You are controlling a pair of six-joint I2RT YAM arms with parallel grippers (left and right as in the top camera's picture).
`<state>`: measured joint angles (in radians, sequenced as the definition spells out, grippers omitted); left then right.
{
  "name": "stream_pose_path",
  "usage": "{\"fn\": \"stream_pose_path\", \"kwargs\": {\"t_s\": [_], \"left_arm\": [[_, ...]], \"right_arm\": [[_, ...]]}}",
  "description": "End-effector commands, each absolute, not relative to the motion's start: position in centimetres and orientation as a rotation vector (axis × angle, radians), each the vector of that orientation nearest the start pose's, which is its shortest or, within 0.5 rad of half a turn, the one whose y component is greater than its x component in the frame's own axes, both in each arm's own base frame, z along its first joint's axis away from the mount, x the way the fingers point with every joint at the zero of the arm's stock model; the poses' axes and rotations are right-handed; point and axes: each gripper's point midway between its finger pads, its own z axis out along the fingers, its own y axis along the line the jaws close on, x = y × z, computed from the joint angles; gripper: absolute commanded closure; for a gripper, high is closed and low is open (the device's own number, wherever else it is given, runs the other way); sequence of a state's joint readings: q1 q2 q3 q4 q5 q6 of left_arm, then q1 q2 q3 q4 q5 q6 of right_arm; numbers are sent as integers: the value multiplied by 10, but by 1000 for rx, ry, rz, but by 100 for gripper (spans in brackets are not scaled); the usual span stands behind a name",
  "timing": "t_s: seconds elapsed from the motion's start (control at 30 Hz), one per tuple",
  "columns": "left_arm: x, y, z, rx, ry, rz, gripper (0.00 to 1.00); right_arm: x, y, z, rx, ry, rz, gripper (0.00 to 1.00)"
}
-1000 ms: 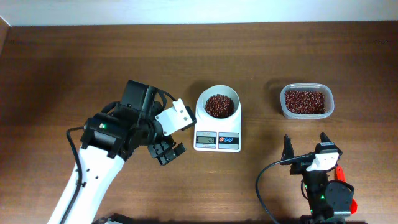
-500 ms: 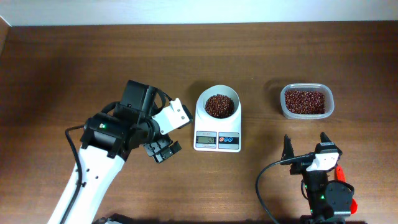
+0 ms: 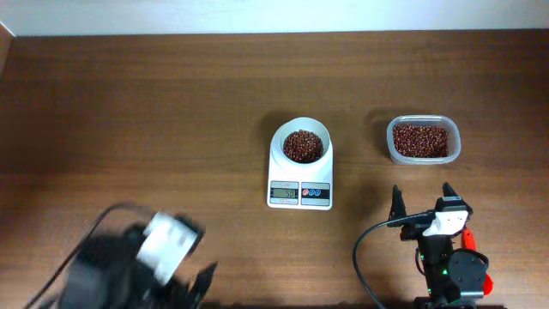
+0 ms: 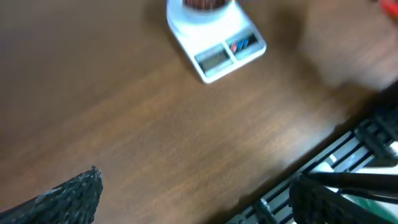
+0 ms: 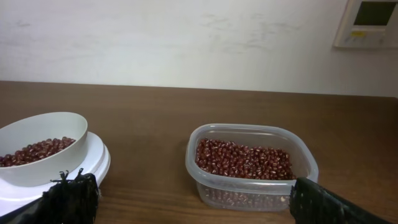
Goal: Scoop and weigh 50g on scale
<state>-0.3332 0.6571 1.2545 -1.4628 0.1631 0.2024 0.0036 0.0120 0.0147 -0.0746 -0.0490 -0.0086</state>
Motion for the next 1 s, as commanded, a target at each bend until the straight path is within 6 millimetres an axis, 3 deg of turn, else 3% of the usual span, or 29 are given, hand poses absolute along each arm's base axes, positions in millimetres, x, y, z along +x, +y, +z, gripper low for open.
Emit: {"fn": "stream_pose_path", "kwargs": {"t_s": [0.0, 0.1, 0.3, 0.37, 0.67, 0.8, 0.9, 0.97], "left_arm": [[90, -60, 289, 643, 2215, -268, 1], [74, -47, 286, 618, 2197, -222, 1], [76, -30, 287, 454, 2212, -116, 1], [68, -26, 290, 398, 2180, -91, 1], [5, -14, 296, 256, 1846, 3, 1], [5, -16, 296, 261, 1844, -3, 1], [39, -17, 316, 253, 1747, 7, 1], [71, -17, 314, 246, 1726, 14, 1]], "right_arm": [[246, 11, 156, -57, 1646, 35, 1], [246, 11, 156, -57, 1646, 35, 1], [246, 11, 156, -57, 1646, 35, 1], [246, 11, 156, -57, 1646, 35, 1], [246, 11, 156, -57, 1646, 35, 1], [246, 11, 156, -57, 1646, 35, 1], [246, 11, 156, -57, 1646, 35, 1], [246, 11, 156, -57, 1646, 35, 1]]}}
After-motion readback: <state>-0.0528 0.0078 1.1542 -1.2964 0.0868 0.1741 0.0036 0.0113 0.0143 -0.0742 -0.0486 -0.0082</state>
